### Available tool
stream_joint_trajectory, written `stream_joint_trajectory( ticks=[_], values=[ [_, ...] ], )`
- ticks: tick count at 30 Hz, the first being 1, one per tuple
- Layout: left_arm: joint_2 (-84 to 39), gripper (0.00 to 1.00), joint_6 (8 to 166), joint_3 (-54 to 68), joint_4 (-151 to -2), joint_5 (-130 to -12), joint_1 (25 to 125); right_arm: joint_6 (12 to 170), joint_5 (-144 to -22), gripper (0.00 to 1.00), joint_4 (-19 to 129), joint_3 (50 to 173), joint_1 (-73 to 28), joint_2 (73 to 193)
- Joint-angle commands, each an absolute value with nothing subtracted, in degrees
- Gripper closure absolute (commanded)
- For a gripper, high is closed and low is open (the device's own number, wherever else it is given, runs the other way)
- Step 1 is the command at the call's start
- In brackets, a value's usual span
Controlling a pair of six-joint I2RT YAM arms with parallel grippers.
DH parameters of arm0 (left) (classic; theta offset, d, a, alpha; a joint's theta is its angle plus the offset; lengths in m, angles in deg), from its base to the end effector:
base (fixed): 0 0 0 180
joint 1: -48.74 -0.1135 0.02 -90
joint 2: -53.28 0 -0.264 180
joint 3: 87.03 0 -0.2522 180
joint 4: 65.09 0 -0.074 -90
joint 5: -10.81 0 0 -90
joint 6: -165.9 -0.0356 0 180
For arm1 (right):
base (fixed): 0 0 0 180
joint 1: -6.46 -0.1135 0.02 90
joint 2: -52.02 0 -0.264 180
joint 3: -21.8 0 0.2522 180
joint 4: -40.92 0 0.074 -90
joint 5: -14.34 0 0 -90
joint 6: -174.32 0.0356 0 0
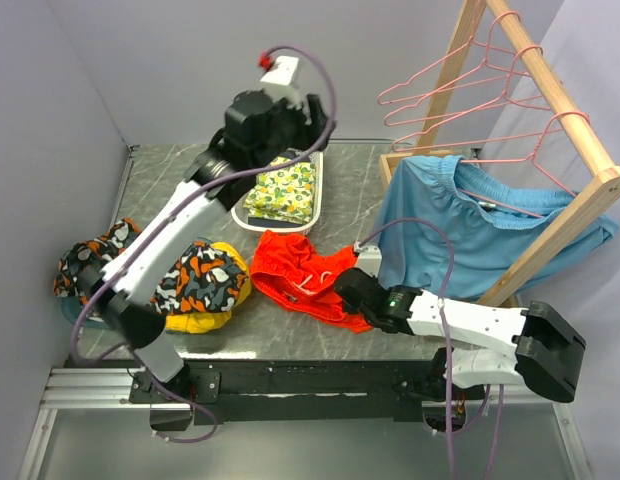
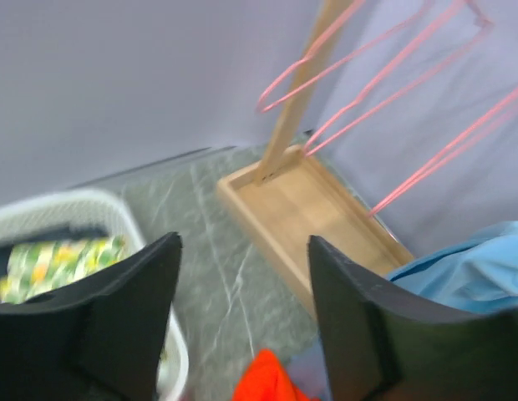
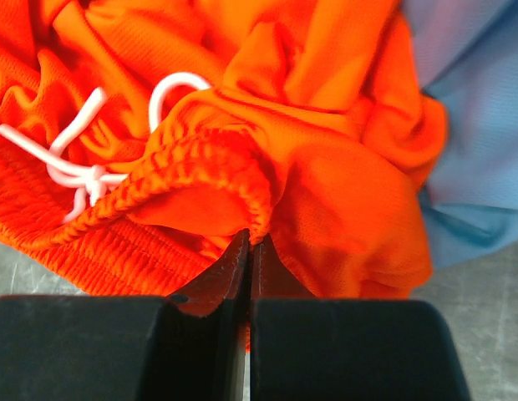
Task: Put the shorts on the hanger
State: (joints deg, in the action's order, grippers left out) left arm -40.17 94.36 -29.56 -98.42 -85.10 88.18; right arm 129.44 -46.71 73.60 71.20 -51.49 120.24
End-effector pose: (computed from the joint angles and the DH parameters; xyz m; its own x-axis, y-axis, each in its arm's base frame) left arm 0.2845 -0.2293 0.4915 -0.2293 -0.2192 -0.9484 0.5060 0.8054 -0.3085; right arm 0.1347 0.1826 0.1950 -0.7053 0.0419 -0.7077 -0.1162 0.9779 0.1738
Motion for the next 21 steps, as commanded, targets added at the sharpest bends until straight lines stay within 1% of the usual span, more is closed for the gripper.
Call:
stream_joint_trajectory(
  ticks=[1,3,6,8,11,15,21],
  values=[
    [-49.7,0.39,82.5,-39.6,-89.2,-68.8,88.2,128.0,-49.4,1.00,68.7,70.9,-51.2,122.4],
    [-54.5,0.41,81.7,-44.3,-87.7,-65.1,88.2,126.8,-50.1,1.00,68.1,71.0,-51.3,123.7],
    [-59.4,0.45,82.1,-48.0,-84.7,-59.8,88.1,124.8,-50.8,1.00,67.8,71.1,-50.9,125.1],
    [-60.8,0.45,83.5,-48.1,-81.3,-55.8,88.2,123.3,-51.3,1.00,67.5,71.0,-50.7,125.4],
    [-61.3,0.46,84.9,-46.0,-76.1,-53.5,88.2,121.9,-52.0,1.00,66.9,70.5,-50.0,125.6],
    [-62.4,0.46,86.4,-46.3,-74.4,-47.6,88.2,121.0,-53.6,1.00,66.0,69.4,-48.6,125.3],
    [-62.6,0.47,86.5,-46.4,-73.7,-44.0,88.3,120.5,-56.4,1.00,65.0,68.4,-47.6,124.8]
  ],
)
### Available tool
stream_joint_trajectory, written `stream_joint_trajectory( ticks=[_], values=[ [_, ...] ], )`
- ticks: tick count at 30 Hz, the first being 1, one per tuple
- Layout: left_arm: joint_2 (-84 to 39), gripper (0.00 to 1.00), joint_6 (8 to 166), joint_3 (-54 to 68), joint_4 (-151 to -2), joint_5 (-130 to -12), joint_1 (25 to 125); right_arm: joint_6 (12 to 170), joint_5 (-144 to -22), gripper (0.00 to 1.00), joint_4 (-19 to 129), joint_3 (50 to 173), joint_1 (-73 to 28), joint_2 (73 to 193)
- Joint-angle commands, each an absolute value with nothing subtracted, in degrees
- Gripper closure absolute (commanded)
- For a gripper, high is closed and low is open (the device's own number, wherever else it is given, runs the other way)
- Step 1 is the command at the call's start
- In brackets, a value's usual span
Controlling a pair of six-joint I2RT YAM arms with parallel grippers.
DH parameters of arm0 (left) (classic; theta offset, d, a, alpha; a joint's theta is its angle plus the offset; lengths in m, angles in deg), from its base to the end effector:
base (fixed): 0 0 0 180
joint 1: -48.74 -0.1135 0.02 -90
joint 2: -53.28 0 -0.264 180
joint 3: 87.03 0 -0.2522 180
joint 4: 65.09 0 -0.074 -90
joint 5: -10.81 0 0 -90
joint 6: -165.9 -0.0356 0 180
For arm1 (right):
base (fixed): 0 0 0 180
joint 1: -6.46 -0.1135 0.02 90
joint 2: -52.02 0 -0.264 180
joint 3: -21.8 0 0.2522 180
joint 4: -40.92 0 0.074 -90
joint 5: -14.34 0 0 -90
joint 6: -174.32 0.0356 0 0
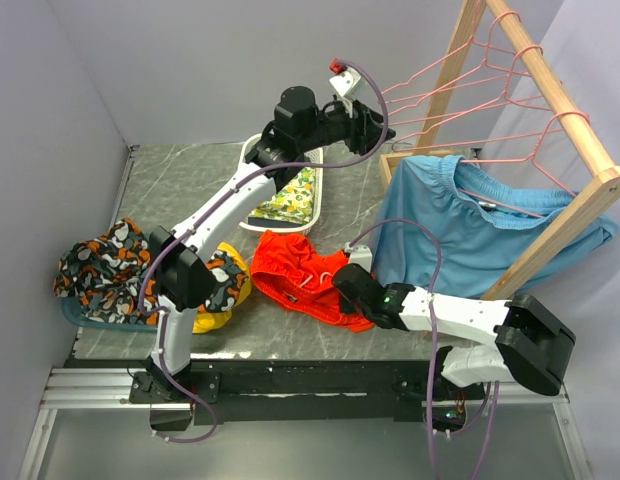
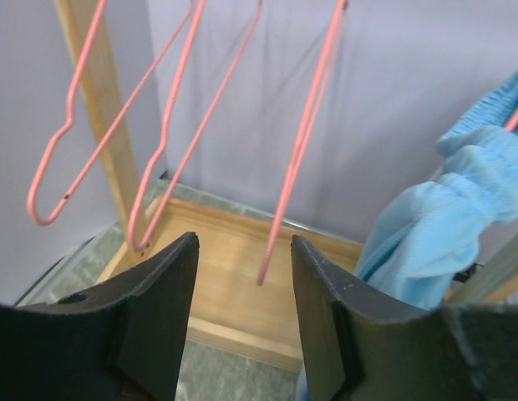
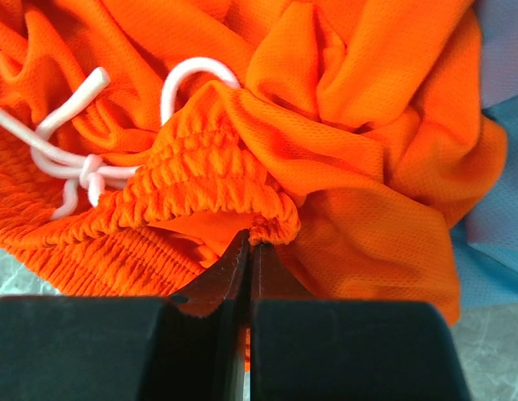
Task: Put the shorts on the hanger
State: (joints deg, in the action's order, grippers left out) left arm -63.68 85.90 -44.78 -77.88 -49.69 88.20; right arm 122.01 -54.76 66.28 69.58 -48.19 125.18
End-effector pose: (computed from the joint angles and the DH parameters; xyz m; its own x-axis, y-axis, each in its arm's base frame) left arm 0.3590 -0.3182 0.4529 -0.0556 -0.1500 -0.9871 0.9342 0.3412 -0.1045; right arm 0.1488 0.1878 0.1750 -0.7405 -0.0567 -0.6697 -0.2257 0.9595 0.1683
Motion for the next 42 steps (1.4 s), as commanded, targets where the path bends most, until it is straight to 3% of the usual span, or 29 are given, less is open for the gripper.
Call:
stream_joint_trajectory(
  ticks=[1,42],
  values=[
    [-63.5,0.48,86.5,-46.9,-74.1,-43.5,88.3,120.5,-56.6,1.00,64.8,68.4,-47.5,125.0],
    [-74.9,0.52,90.3,-49.2,-62.3,-39.0,90.4,118.6,-60.4,1.00,64.2,69.6,-46.3,129.2]
  ],
)
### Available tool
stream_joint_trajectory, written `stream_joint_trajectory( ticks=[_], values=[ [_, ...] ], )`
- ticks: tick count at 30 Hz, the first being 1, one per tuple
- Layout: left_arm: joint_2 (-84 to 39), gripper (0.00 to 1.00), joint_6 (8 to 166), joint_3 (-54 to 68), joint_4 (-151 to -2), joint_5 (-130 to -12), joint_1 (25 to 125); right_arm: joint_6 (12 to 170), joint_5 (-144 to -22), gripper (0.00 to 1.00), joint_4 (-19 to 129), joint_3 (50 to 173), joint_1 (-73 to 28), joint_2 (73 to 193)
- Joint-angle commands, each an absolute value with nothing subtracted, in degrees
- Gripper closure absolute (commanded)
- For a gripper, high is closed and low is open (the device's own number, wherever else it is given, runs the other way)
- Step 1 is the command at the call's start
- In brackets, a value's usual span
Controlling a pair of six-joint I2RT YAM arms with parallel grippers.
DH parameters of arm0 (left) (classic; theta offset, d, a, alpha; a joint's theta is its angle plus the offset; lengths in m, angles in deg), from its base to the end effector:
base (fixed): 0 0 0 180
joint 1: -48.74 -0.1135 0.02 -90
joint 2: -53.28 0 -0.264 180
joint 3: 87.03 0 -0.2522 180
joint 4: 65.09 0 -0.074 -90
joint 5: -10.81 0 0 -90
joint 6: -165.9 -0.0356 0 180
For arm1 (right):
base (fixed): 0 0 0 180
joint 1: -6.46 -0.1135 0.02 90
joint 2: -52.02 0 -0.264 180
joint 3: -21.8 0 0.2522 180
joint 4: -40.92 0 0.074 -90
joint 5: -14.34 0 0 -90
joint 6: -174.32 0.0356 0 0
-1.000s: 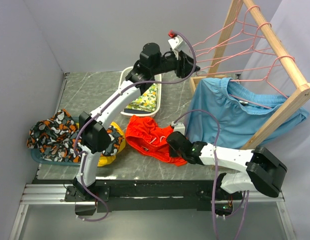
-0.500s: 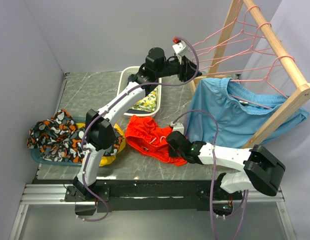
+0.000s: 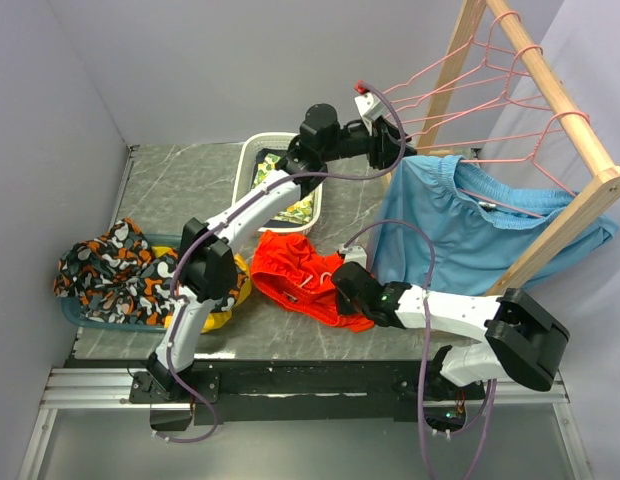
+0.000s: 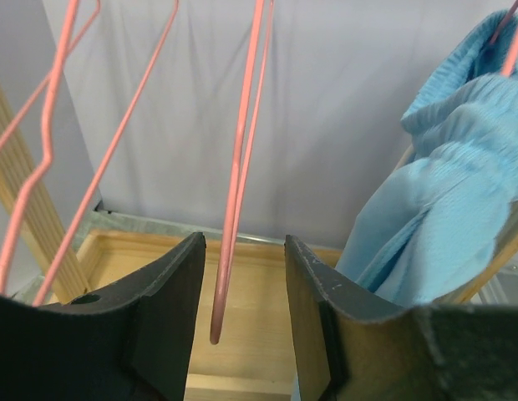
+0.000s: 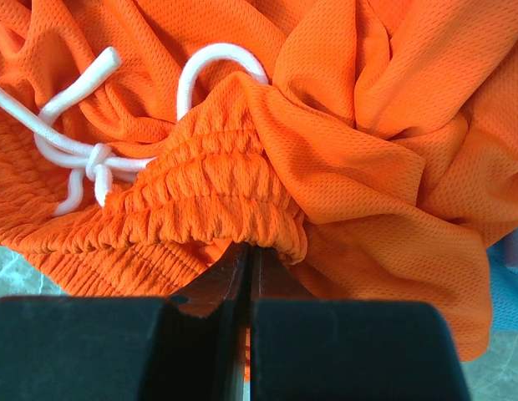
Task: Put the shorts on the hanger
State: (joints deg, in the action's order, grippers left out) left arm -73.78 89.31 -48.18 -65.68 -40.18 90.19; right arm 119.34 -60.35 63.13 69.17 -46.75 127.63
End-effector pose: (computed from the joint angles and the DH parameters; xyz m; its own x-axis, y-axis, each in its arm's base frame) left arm 0.3768 -0.3627 0.4093 -0.0555 -0.1914 -0.9799 0.9872 0.1366 -0.0826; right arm 0.1546 0.1910 0.1663 -0.7637 -0.0970 -0.6383 -0.2851 0.9377 0.1987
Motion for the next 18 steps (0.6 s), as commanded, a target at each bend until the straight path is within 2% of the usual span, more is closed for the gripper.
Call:
stream_joint_trajectory(
  ticks=[1,5,11,15,18],
  values=[
    [-75.0,0.52,90.3,-49.0,-62.3,-38.9,90.3,118.6,-60.4,1.00,64.2,69.7,-46.2,129.3],
    [-74.8,0.53,90.9,-47.3,-60.1,-38.9,90.4,118.5,-60.2,1.00,64.2,69.8,-46.2,129.8],
    [-72.2,0.66,92.1,-40.9,-51.4,-40.5,90.3,118.4,-60.0,1.00,64.3,70.4,-46.3,130.9],
    [-72.6,0.71,92.7,-41.8,-50.4,-39.6,90.3,118.3,-60.0,1.00,64.5,70.5,-46.2,131.1],
    [-72.2,0.70,93.7,-41.1,-47.5,-38.9,90.3,118.3,-59.9,1.00,64.9,70.9,-46.2,131.5]
  ],
)
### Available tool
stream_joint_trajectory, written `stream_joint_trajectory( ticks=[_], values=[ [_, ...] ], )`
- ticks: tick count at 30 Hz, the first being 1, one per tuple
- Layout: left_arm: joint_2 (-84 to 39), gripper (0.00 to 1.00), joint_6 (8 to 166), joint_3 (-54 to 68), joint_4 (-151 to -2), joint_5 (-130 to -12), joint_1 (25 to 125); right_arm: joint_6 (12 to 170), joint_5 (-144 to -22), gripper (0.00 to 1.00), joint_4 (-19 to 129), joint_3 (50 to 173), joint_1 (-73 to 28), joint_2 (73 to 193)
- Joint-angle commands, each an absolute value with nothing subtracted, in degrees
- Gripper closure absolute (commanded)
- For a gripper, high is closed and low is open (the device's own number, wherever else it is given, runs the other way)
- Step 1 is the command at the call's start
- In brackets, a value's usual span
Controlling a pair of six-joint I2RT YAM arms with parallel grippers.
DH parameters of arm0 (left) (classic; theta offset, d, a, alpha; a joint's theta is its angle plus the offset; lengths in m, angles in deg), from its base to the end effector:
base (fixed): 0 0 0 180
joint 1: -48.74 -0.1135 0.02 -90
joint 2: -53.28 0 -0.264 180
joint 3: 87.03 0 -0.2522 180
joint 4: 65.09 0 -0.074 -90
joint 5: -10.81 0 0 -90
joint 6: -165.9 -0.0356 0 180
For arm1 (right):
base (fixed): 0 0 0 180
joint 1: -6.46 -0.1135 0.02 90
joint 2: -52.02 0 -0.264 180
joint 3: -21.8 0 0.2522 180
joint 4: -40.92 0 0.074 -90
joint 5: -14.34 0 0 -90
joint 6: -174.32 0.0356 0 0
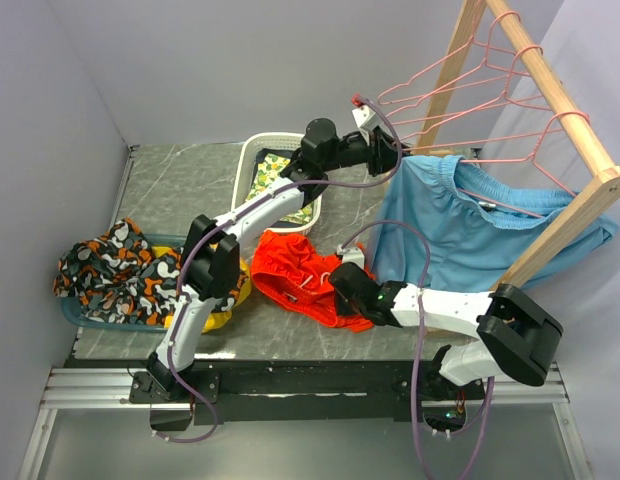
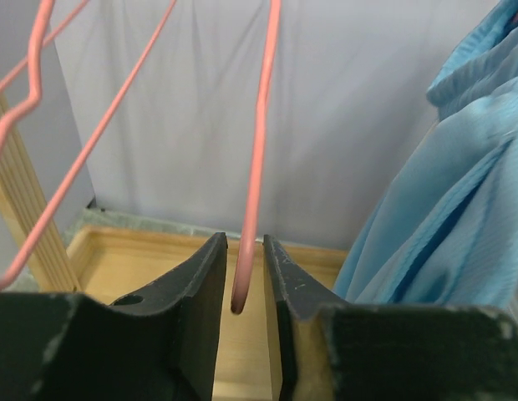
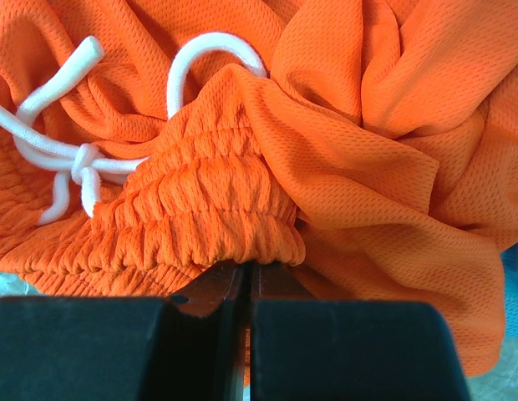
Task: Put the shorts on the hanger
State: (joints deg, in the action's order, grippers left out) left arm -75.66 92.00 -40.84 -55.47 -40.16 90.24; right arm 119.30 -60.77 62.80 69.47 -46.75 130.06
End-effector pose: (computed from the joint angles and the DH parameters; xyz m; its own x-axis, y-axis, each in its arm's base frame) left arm 0.3863 -0.3717 0.3657 -0.0893 -0.2086 -0.9739 0.9852 0.1249 -0.1171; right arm 0.1566 0.1941 0.1585 -0.7777 -0.1148 -0.6181 -0.2855 0.9405 0.1845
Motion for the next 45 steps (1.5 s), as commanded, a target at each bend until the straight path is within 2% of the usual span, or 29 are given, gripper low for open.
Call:
stream_joint_trajectory(
  ticks=[1,3,10,13,14,16,23,30,45],
  values=[
    [-72.2,0.69,93.8,-40.6,-46.8,-38.8,90.3,118.3,-59.9,1.00,64.8,70.9,-46.3,131.6],
    [-72.1,0.66,94.2,-40.8,-45.8,-38.6,90.3,118.4,-59.8,1.00,64.9,71.0,-46.2,131.6],
    [-73.2,0.68,95.0,-43.0,-45.4,-37.9,90.4,118.4,-59.8,1.00,65.2,71.2,-46.2,132.1],
    [-73.6,0.85,95.0,-43.9,-45.6,-37.1,90.5,118.5,-59.8,1.00,65.1,71.2,-46.2,132.0],
    [-73.6,0.94,95.0,-43.8,-45.3,-37.1,90.4,118.6,-59.8,1.00,65.1,71.2,-46.2,132.0],
    [-73.0,0.99,95.3,-42.2,-42.8,-37.3,90.5,118.7,-59.8,1.00,65.1,71.2,-46.3,132.0],
    [-69.9,0.99,95.5,-35.2,-32.2,-38.7,90.9,118.6,-59.8,1.00,65.6,71.4,-46.3,131.8],
    [-68.1,0.99,95.2,-32.8,-27.5,-38.9,90.9,118.7,-59.3,1.00,65.9,71.6,-46.3,131.5],
    [-66.3,0.99,95.8,-31.0,-25.3,-43.3,90.9,119.4,-59.2,1.00,65.9,71.0,-46.3,131.1]
  ],
)
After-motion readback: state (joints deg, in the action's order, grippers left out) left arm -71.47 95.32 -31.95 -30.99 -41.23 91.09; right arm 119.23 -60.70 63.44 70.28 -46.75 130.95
